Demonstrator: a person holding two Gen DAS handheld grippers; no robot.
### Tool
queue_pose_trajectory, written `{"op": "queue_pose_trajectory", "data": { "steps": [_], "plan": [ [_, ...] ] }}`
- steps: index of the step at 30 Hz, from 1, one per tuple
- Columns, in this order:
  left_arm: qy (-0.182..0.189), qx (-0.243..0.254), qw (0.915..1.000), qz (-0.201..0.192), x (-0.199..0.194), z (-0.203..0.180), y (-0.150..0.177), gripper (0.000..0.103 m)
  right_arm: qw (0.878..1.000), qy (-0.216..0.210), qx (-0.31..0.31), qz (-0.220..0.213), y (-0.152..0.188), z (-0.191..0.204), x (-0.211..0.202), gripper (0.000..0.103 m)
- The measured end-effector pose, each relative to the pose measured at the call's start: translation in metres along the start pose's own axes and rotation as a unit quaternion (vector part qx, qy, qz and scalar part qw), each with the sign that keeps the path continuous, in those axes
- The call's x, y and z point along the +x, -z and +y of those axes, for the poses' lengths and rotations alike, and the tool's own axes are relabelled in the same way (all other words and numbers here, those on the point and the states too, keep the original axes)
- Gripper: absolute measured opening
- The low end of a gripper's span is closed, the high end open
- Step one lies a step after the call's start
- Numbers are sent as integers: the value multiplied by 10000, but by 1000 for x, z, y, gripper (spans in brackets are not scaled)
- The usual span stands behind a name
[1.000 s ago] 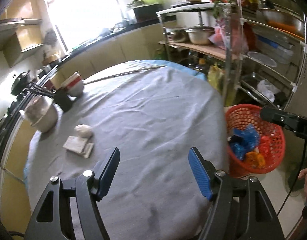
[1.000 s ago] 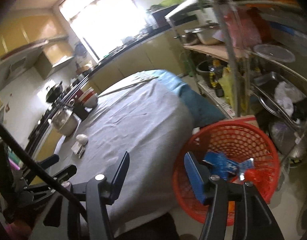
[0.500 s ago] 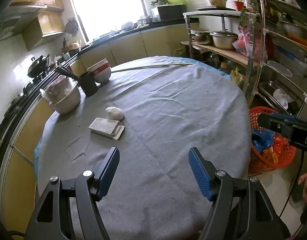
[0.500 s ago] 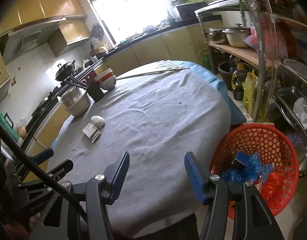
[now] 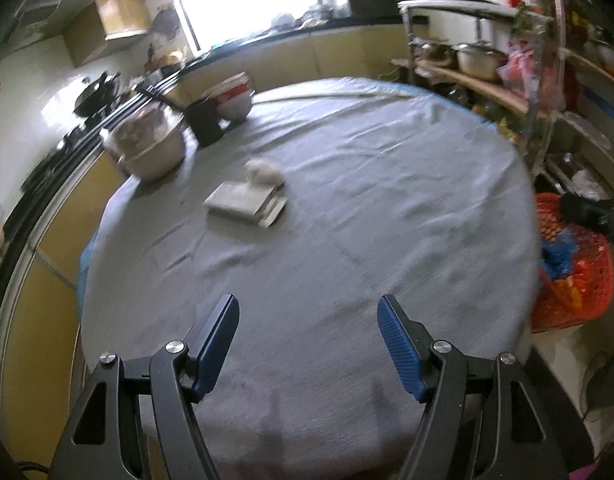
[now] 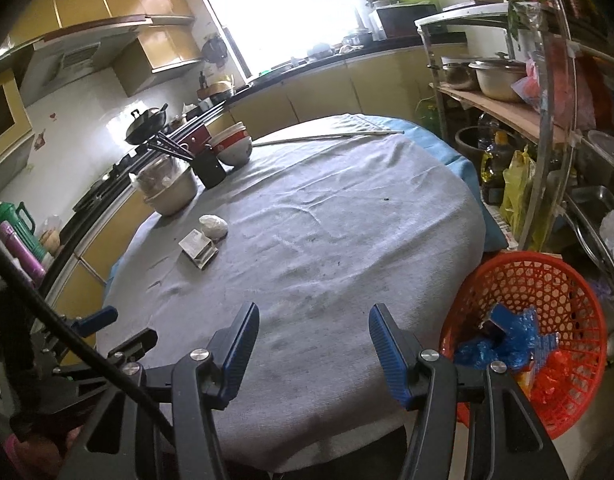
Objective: Collect trash
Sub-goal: 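Move both tools back over the table toward the white box and tissue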
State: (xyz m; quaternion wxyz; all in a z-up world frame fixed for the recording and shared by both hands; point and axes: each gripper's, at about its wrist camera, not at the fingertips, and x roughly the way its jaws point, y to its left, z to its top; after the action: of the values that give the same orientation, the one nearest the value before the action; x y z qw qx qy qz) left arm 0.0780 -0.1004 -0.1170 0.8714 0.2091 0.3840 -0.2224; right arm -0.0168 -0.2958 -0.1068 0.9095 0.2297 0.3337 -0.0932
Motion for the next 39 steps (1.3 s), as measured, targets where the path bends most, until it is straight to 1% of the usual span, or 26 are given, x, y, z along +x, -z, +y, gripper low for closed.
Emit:
{"op": "queue_pose_trajectory", "data": {
  "steps": [4,7,11,14,19,21,23,28,32,39],
  "plan": [
    [-243,-308,9990,231,14,26,11,72,9999,-84,-45,118,2,2,7,62],
    [-401,-520,9974,312,20,43,14,72,9996,-172,-120,173,3,6,11,62],
    [-624,-740,9947,343,25,65,10,72,9989,-326,-202,252,-1,14,20,62],
    [-762,-901,9924,340,27,80,5,72,9981,-517,-169,287,-6,21,29,62],
    [-931,-1169,9882,350,31,105,-3,72,9952,-854,-230,427,-23,42,54,60],
    [-948,-1269,9867,353,32,113,-5,72,9939,-958,-266,488,-30,51,67,60],
    [-908,-1350,9860,378,36,119,-7,72,9924,-1049,-323,563,-37,61,83,57],
    [-860,-1396,9853,486,50,129,-17,72,9879,-1274,-402,789,-54,86,125,53],
    [-738,-1580,9829,597,61,140,-22,72,9848,-1437,-386,900,-70,103,158,50],
    [-681,-1701,9803,731,74,151,-25,72,9806,-1536,-262,1188,-95,125,223,48]
  ]
}}
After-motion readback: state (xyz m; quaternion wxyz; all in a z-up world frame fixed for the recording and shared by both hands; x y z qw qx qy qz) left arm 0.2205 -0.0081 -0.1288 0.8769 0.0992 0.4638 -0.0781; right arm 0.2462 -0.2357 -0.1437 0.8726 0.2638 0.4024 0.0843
